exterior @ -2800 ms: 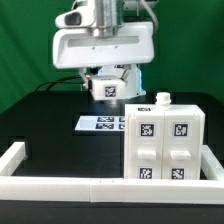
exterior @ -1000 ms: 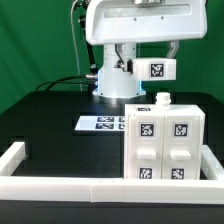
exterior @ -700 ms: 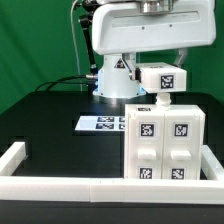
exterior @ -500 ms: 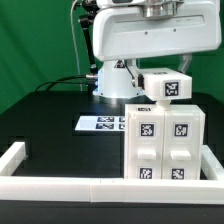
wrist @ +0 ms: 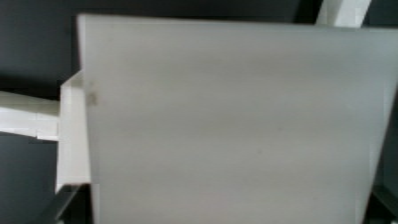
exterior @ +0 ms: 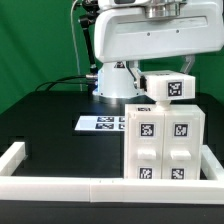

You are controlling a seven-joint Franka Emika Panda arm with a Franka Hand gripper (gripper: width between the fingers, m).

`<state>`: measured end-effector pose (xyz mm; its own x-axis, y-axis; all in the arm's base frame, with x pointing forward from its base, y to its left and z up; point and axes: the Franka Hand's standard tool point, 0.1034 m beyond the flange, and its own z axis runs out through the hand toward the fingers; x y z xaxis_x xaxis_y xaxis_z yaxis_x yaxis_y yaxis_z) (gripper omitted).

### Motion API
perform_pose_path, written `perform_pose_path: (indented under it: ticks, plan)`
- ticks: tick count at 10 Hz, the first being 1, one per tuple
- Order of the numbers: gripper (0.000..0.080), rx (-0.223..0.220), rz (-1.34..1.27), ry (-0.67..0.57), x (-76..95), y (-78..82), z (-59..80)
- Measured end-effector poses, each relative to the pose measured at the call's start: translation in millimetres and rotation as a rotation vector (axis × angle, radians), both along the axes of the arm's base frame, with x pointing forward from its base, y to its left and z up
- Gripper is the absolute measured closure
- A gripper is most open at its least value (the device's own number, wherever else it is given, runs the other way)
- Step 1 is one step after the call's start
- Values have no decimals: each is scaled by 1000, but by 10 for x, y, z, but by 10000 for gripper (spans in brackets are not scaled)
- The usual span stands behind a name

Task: Assemble cabinet

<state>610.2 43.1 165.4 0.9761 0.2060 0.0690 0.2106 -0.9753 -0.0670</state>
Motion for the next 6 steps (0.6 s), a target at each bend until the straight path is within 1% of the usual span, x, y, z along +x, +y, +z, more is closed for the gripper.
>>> perform_pose_path:
  ticks: [4, 6]
  plan:
    - [239, 4, 16, 11, 1, 62, -99]
    - [239, 4, 26, -7, 21, 52, -105]
